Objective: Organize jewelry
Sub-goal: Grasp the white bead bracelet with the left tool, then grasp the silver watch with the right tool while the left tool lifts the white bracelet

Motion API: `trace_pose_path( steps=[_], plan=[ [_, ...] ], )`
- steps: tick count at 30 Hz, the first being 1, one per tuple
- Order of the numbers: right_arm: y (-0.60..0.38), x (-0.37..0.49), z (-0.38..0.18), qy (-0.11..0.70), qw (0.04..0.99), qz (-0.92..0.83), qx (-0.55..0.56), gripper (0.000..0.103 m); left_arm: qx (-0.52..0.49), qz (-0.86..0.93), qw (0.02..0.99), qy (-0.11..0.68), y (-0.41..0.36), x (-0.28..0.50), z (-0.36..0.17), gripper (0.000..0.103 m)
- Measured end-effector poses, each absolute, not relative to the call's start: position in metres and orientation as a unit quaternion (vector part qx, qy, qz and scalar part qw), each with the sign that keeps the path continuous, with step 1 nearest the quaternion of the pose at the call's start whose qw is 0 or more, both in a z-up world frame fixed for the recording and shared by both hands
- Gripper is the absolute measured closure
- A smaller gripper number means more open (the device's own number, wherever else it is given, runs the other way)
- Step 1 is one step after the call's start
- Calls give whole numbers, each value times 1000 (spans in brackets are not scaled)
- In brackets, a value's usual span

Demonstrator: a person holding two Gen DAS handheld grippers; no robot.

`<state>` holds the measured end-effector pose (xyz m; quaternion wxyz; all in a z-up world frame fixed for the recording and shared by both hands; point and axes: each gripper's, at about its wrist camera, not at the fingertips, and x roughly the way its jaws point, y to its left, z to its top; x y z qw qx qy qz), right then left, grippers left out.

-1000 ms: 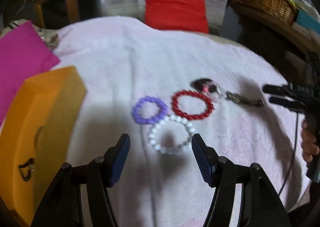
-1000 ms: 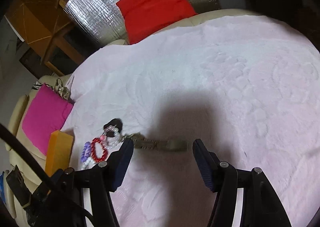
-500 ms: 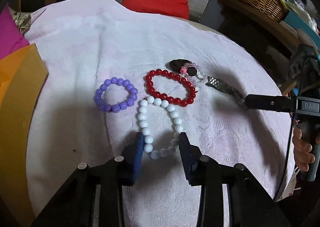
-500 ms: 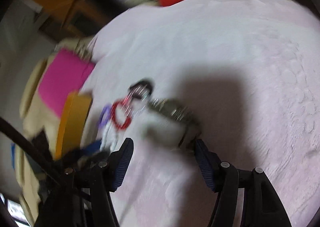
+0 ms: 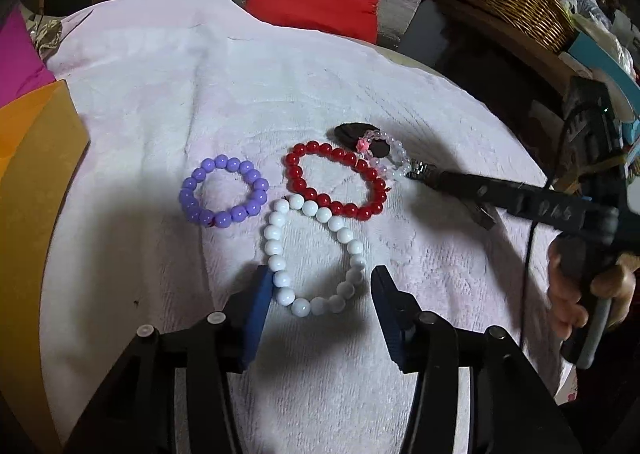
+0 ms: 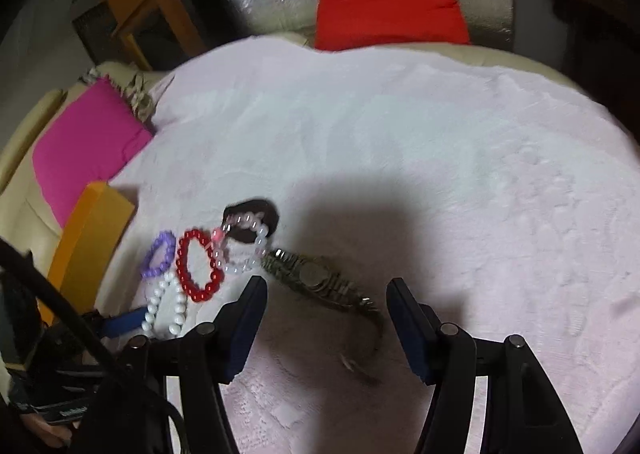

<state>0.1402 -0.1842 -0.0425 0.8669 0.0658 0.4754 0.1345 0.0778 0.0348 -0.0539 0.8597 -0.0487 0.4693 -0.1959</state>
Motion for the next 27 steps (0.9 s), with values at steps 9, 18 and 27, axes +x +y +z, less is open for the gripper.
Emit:
trace_pose_path(
  steps=[9, 18, 27],
  plan=[
    [-171, 132, -47, 461, 880, 111, -5, 84, -40, -195, 863, 465, 30, 79, -56, 82],
    [-202, 118, -30, 462, 876, 123, 62, 100, -52, -227, 856, 461, 21, 70, -47, 93],
    [-213, 108, -14, 449, 876, 139, 111, 96, -62, -252, 857, 445, 24, 56, -35, 94]
  ],
)
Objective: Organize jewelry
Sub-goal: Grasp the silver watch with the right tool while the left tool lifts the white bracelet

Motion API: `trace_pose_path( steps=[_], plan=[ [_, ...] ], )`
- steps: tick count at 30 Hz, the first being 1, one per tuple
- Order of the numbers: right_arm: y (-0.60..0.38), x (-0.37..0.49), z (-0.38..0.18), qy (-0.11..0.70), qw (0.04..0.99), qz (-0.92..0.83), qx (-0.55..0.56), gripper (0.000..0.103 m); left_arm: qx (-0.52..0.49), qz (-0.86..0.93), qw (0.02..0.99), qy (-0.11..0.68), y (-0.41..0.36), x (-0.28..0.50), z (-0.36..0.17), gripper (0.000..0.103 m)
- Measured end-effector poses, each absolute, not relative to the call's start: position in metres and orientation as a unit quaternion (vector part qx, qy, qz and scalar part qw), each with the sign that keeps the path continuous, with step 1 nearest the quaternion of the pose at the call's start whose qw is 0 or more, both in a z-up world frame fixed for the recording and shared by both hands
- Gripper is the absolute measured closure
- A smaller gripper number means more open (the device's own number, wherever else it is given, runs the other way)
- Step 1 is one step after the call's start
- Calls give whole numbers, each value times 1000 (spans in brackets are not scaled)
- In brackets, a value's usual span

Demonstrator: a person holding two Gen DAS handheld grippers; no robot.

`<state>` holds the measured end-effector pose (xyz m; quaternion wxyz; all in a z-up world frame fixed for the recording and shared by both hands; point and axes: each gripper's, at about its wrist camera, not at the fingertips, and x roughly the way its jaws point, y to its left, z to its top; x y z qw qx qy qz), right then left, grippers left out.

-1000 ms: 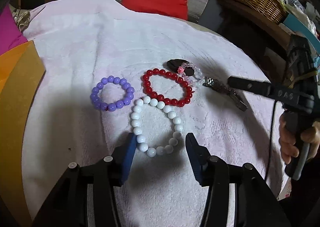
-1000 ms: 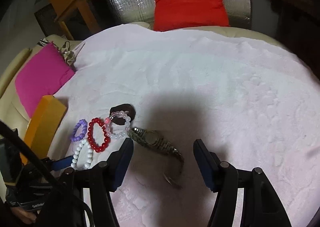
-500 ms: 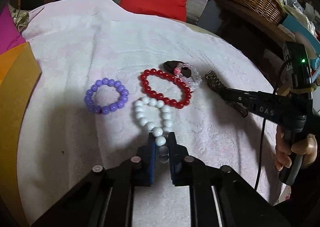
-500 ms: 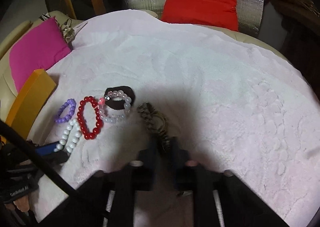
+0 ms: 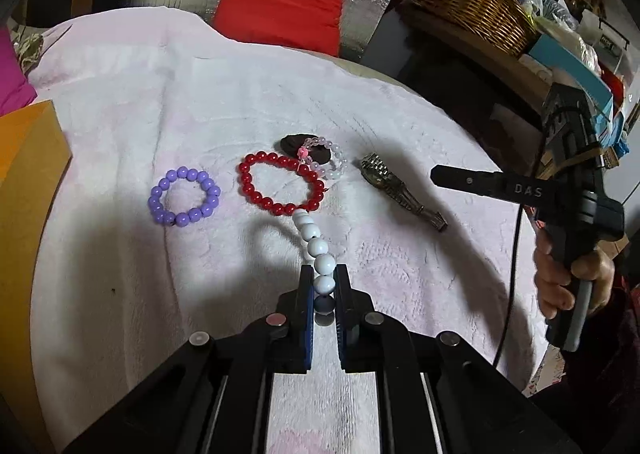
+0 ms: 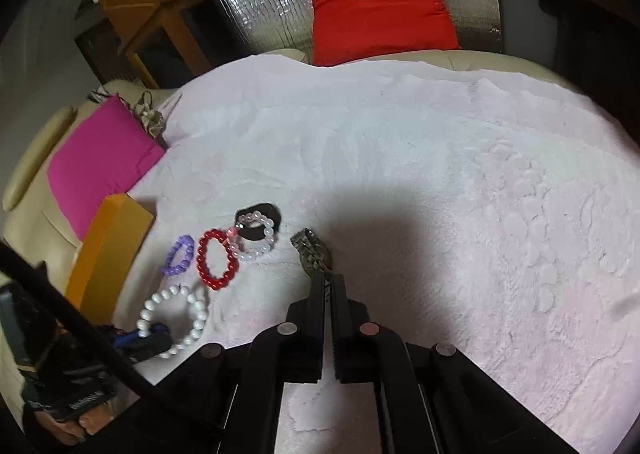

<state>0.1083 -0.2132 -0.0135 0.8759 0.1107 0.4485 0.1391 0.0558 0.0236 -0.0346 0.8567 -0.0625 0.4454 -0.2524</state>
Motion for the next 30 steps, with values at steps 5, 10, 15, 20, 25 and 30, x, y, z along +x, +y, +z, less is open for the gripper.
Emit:
trace_pose_path(
  steps=[5, 10, 15, 20, 25, 30],
  plan=[
    [-197, 118, -25, 463, 873, 130, 76, 84, -62, -248, 856, 450, 30, 58, -37, 94],
    [-183, 130, -41, 476, 870, 119, 49, 79, -62, -248, 855, 452, 31, 59, -37, 93],
    [-174, 138, -46, 463, 878, 117, 35, 58, -61, -250, 853, 453, 30, 59, -38, 94],
    [-164, 142, -48, 451, 888, 94, 3, 77, -63, -257, 855, 446, 29, 56, -34, 94],
    [-173, 137, -40, 445, 890, 95, 31, 78, -73, -260, 860, 433, 30, 55, -26, 94],
    [-188, 124, -20, 425, 896, 103, 73, 78, -85, -264, 868, 412, 38, 49, -14, 94]
  ],
)
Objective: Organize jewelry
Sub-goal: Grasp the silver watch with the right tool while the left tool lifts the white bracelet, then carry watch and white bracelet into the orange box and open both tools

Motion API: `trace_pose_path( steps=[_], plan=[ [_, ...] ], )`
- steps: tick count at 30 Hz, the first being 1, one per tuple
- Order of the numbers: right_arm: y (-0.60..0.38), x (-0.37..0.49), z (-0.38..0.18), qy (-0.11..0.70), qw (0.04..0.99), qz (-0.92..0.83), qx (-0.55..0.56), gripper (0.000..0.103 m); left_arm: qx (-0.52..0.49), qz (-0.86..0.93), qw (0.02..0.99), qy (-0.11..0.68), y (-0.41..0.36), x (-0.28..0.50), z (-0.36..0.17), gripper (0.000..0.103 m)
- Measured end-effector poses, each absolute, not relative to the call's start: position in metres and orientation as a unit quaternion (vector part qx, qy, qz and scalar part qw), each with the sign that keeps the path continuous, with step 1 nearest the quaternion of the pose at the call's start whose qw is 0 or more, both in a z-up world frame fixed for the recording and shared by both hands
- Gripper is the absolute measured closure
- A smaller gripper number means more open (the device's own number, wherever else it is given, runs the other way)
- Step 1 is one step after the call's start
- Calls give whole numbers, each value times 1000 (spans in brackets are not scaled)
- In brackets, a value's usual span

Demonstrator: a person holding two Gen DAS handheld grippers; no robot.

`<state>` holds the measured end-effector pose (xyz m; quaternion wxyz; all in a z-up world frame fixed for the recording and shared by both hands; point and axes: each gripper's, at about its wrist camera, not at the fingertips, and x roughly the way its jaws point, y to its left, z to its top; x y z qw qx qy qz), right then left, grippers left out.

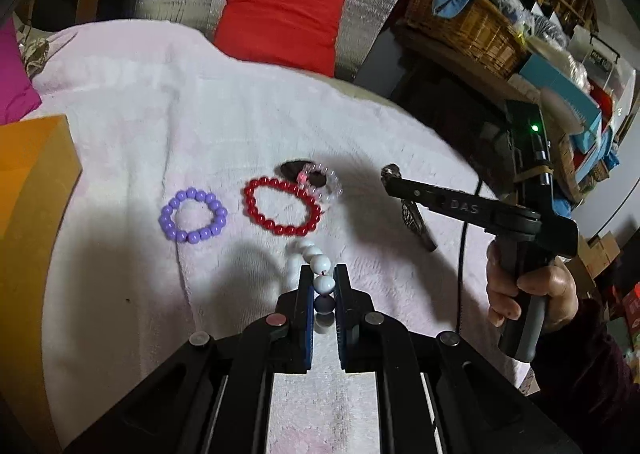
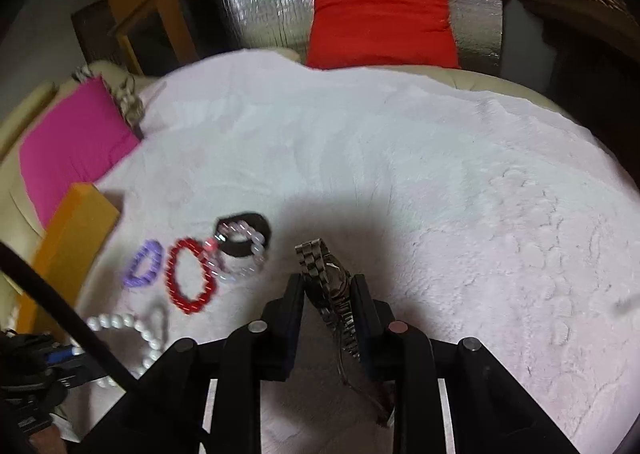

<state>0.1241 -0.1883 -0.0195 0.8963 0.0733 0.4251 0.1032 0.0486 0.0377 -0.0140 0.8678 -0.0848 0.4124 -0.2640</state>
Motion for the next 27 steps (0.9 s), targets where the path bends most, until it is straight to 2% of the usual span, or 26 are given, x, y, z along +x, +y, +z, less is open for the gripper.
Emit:
trace_pose_path(
  steps=[12, 27],
  plan=[
    [-187, 88, 38, 356, 904, 167, 171, 78, -92, -250, 905, 332, 68, 17, 35, 94],
    [-67, 63, 87, 309, 892, 283, 170, 78, -112, -145, 955, 234, 170, -33, 85, 94]
  ],
)
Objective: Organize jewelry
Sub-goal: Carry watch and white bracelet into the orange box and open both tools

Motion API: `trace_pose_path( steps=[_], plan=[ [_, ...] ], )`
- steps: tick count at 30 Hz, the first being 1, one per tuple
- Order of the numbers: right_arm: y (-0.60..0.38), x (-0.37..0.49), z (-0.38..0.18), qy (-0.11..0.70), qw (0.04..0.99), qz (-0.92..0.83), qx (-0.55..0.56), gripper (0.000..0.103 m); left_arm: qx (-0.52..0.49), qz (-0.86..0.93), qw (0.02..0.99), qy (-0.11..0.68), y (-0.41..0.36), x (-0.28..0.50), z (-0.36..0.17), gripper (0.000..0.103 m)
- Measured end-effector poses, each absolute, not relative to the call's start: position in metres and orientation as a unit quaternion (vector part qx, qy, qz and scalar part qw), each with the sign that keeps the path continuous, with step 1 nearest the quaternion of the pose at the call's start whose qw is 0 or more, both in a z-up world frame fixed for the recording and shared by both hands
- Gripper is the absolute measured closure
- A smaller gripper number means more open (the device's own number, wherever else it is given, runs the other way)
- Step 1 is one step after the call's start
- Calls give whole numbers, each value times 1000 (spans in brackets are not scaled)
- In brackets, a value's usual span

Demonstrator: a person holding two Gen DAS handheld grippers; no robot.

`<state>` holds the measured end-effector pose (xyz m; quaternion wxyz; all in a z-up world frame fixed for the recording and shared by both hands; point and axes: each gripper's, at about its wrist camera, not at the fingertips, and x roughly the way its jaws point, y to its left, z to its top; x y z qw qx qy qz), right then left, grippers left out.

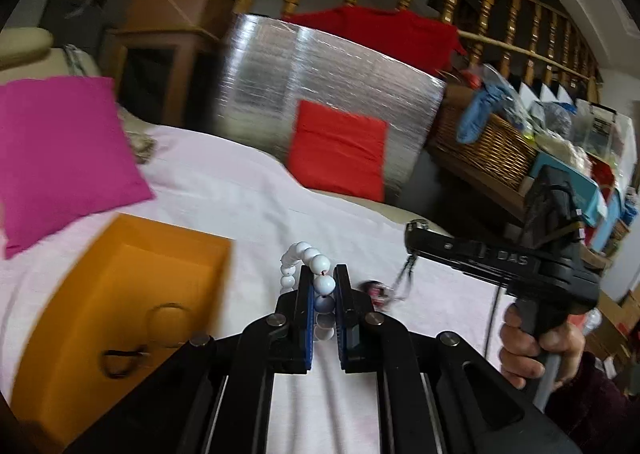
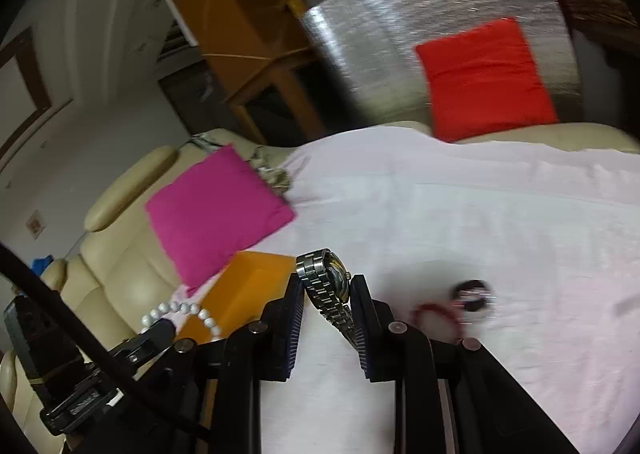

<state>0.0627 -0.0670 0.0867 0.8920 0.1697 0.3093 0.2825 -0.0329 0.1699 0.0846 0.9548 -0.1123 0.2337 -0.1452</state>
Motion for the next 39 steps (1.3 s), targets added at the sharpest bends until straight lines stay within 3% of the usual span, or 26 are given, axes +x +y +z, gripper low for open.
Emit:
trace_pose_path(
  steps=[7, 15, 25, 33, 35, 36, 37, 38, 39],
  plan=[
    [24, 74, 92, 329, 869, 335, 156, 78, -97, -36, 961, 257, 229, -36, 65, 94],
    [116, 102, 69, 374, 851, 345, 129, 78, -122, 22, 933, 338, 276, -27, 23, 93],
    [187, 151, 15, 475, 813, 315, 121, 78, -133, 42, 909, 394, 285, -19, -10, 93],
    [209, 171, 0, 503, 803, 291, 133, 75, -131, 81, 893, 423, 287, -14, -24, 93],
    [207, 173, 1, 502, 802, 291, 142, 73, -119, 93, 893, 423, 283, -14, -23, 81],
    [204, 173, 4, 501, 801, 294, 147, 61, -113, 96, 895, 421, 281, -15, -22, 74],
    [198, 172, 8, 497, 801, 297, 152, 44, -108, 104, 896, 417, 279, -15, -19, 56],
    [191, 169, 14, 485, 807, 297, 158, 39, -105, 111, 899, 411, 277, -16, -17, 47],
    [185, 166, 18, 474, 814, 295, 160, 39, -101, 116, 903, 400, 275, -17, -13, 46]
  ],
)
